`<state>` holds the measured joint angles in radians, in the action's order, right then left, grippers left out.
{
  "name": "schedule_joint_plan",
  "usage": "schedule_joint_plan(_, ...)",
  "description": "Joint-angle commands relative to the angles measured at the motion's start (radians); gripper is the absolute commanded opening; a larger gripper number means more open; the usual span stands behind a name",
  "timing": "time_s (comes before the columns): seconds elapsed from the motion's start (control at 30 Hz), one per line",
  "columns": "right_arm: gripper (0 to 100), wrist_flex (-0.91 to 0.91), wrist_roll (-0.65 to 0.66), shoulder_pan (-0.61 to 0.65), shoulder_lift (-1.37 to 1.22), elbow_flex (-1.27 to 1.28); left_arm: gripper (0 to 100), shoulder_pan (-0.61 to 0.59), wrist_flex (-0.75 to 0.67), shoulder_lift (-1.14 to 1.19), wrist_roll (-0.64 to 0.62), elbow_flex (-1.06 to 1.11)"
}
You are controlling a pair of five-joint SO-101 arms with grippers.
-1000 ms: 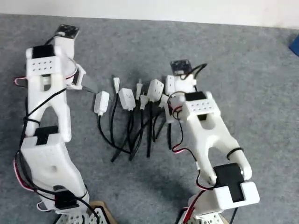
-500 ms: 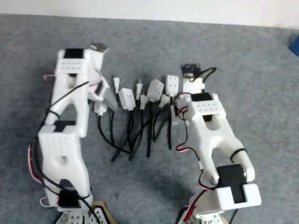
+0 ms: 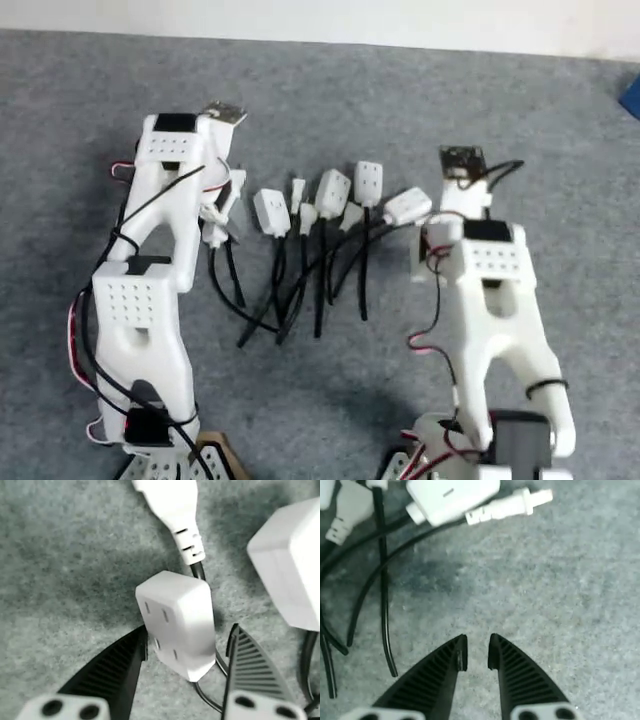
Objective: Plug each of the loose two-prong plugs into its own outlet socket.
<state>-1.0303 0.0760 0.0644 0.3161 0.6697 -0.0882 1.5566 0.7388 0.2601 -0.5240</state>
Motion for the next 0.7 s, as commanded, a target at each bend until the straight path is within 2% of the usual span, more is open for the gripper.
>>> schedule_joint_plan(0.0, 8.7, 0.031, 0.017, -0.018, 0.108, 0.059, 25, 0.024, -0.017, -0.051, 0.014, -0.019)
schedule_joint_plan(0.13, 8.7, 0.03, 0.043, -0.019, 0.183, 0.127, 20, -0.015, -0.063, 0.008, 0.023, -0.024)
schedule_joint_plan(0.23, 8.7, 0.01, 0.072, -0.019, 0.249, 0.171, 13, -0.056, -0.12, 0.045, 0.114, -0.024)
schedule_joint_plan(0.33, 8.7, -0.053, 0.075, -0.019, 0.314, 0.191, 12, -0.068, -0.12, 0.059, 0.199, -0.024)
schedule_joint_plan(0.5, 8.5, -0.102, 0.138, -0.119, 0.412, 0.193, 12, -0.042, 0.032, 0.028, 0.305, -0.07)
schedule_joint_plan(0.67, 8.4, -0.134, 0.144, -0.255, 0.455, 0.194, 11, -0.013, 0.15, -0.007, 0.285, -0.191)
